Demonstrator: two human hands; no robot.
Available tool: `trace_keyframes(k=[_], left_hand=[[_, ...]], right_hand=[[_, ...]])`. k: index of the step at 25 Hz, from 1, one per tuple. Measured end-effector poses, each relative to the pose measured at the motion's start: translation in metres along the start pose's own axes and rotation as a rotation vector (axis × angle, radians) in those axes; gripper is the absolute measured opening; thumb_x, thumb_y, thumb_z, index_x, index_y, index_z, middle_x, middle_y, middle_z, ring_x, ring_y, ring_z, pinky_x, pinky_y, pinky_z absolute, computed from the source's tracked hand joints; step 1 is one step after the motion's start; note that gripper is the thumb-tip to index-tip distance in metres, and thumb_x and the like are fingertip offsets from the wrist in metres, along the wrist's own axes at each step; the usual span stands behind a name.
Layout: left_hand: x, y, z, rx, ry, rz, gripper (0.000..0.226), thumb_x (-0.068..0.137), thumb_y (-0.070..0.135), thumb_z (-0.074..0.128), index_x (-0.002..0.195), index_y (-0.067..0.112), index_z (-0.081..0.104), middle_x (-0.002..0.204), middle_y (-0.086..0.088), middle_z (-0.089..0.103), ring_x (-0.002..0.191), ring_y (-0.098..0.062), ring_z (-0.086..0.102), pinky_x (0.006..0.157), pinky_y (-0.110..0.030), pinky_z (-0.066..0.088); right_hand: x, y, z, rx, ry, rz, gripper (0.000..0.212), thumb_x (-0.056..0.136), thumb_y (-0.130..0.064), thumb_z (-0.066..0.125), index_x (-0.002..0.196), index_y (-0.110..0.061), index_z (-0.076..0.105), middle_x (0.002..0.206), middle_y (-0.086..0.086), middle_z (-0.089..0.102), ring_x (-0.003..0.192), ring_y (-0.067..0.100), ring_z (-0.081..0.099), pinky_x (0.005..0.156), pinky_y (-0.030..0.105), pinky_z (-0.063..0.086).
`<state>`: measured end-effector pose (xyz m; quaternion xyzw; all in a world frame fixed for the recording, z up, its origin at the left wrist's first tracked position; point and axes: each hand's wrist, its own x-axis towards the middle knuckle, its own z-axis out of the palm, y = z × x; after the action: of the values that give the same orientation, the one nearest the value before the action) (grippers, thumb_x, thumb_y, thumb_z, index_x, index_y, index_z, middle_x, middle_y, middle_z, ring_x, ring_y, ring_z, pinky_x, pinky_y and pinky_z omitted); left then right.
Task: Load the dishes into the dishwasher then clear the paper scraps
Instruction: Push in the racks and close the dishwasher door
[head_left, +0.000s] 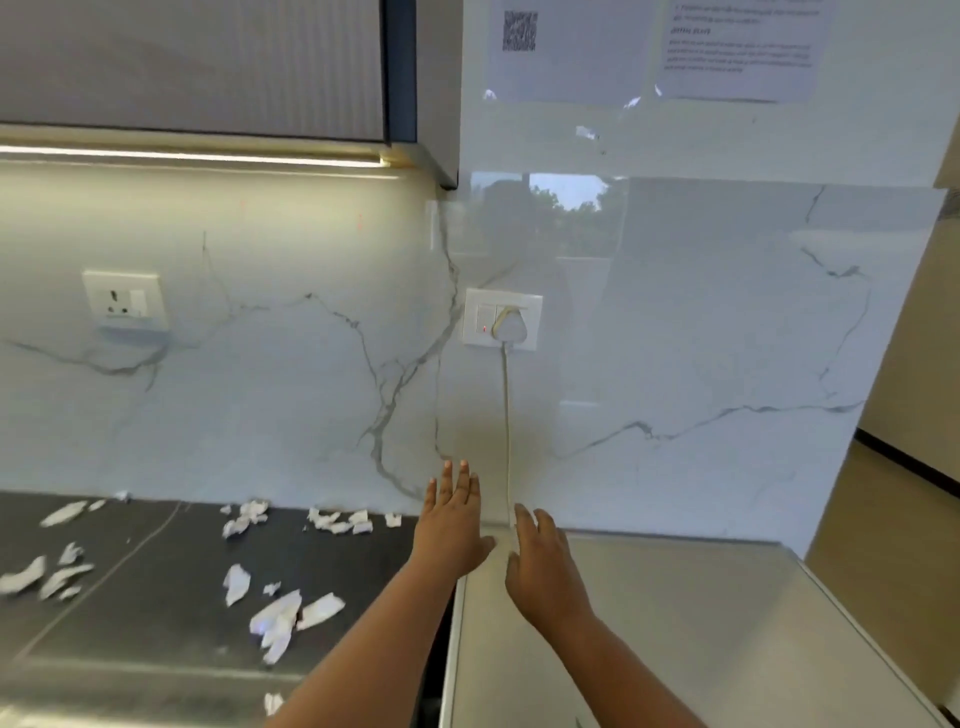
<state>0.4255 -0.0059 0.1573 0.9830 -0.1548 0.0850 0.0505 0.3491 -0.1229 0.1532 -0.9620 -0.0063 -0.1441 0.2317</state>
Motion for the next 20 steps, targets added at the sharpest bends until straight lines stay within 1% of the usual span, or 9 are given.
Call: trace_keyframes(k=[3,6,11,13,16,19,20], left_hand=[[-0.042,0.014,0.022,-0.031,-0.041,-0.022,0.086,0.093,0.051,0.043,0.15,0.008,-0.005,0.157,-0.009,-0.016,0.143,-0.028,-0.021,0.115,-0.04,-0.012],[-0.079,0.024,0.042,-0.044,-0.079,-0.045,0.083,0.095,0.05,0.039,0.149,0.009,-0.008,0.157,-0.008,-0.017,0.142,-0.027,-0.023,0.114,-0.039,-0.013],[-0.137,0.038,0.071,-0.075,-0.143,-0.057,0.078,0.096,0.048,0.039,0.15,0.012,-0.005,0.157,-0.005,-0.018,0.142,-0.024,-0.022,0.114,-0.036,-0.014],[-0.161,0.043,0.082,-0.092,-0.193,-0.042,0.078,0.096,0.046,0.04,0.15,0.013,-0.005,0.157,-0.005,-0.018,0.143,-0.023,-0.022,0.115,-0.035,-0.012],[-0.194,0.05,0.095,-0.12,-0.275,0.0,0.076,0.096,0.046,0.04,0.15,0.014,-0.004,0.157,-0.003,-0.017,0.143,-0.019,-0.02,0.118,-0.035,-0.008],[-0.222,0.055,0.101,-0.166,-0.38,0.033,0.075,0.097,0.046,0.039,0.15,0.015,-0.003,0.157,-0.002,-0.015,0.144,-0.018,-0.017,0.119,-0.034,-0.005],[-0.232,0.056,0.104,-0.176,-0.407,0.042,0.074,0.097,0.046,0.037,0.15,0.014,-0.002,0.158,-0.002,-0.013,0.145,-0.018,-0.015,0.118,-0.032,-0.005]], right_hand=[[-0.027,0.016,0.011,-0.04,-0.083,0.027,0.056,0.094,-0.016,0.039,0.147,-0.015,0.019,0.15,0.013,0.023,0.135,0.03,0.029,0.106,0.036,0.035],[-0.052,0.031,0.02,-0.058,-0.158,0.029,0.056,0.095,-0.017,0.039,0.147,-0.015,0.018,0.151,0.014,0.022,0.135,0.031,0.029,0.105,0.038,0.036],[-0.094,0.048,0.038,-0.075,-0.236,0.024,0.055,0.096,-0.021,0.042,0.147,-0.016,0.02,0.151,0.012,0.025,0.135,0.029,0.031,0.106,0.037,0.036],[-0.113,0.052,0.045,-0.102,-0.269,0.022,0.055,0.097,-0.025,0.041,0.147,-0.018,0.02,0.151,0.011,0.024,0.137,0.029,0.028,0.107,0.037,0.034],[-0.148,0.059,0.056,-0.135,-0.375,0.021,0.056,0.099,-0.035,0.037,0.148,-0.018,0.017,0.153,0.011,0.022,0.14,0.03,0.022,0.112,0.04,0.027],[-0.182,0.074,0.065,-0.176,-0.445,-0.014,0.057,0.098,-0.043,0.029,0.148,-0.018,0.017,0.155,0.011,0.017,0.143,0.028,0.014,0.116,0.039,0.015],[-0.194,0.079,0.065,-0.186,-0.444,-0.031,0.061,0.097,-0.049,0.022,0.149,-0.018,0.017,0.156,0.011,0.014,0.144,0.026,0.011,0.117,0.037,0.01]])
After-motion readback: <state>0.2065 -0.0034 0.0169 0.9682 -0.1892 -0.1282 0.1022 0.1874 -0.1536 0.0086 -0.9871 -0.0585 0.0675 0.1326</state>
